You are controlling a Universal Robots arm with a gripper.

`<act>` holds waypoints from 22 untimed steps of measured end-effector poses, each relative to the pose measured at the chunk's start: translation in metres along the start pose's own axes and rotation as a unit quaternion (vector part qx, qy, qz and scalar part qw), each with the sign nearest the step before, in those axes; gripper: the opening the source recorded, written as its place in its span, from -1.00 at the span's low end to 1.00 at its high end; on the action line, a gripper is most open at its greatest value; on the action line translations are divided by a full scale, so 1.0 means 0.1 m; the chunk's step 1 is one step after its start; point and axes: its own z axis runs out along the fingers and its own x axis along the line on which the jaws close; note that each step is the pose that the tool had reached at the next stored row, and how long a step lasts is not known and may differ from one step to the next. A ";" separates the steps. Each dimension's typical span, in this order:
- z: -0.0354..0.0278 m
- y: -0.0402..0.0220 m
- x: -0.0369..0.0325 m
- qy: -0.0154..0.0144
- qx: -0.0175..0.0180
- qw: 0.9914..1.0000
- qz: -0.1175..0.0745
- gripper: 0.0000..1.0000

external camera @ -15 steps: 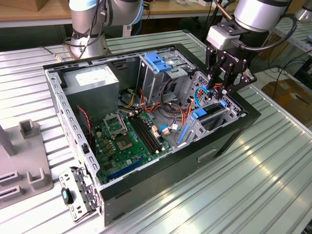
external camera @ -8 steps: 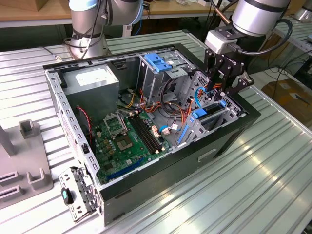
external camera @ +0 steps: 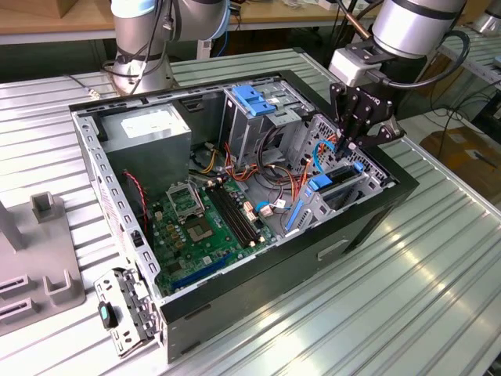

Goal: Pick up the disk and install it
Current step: 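Insert the first disk wire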

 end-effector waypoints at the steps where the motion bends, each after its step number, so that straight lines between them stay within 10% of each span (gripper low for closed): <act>1: 0.000 0.000 0.000 0.000 0.000 1.000 0.000 -0.68; 22: 0.005 -0.046 0.032 0.000 0.000 1.000 0.000 -0.68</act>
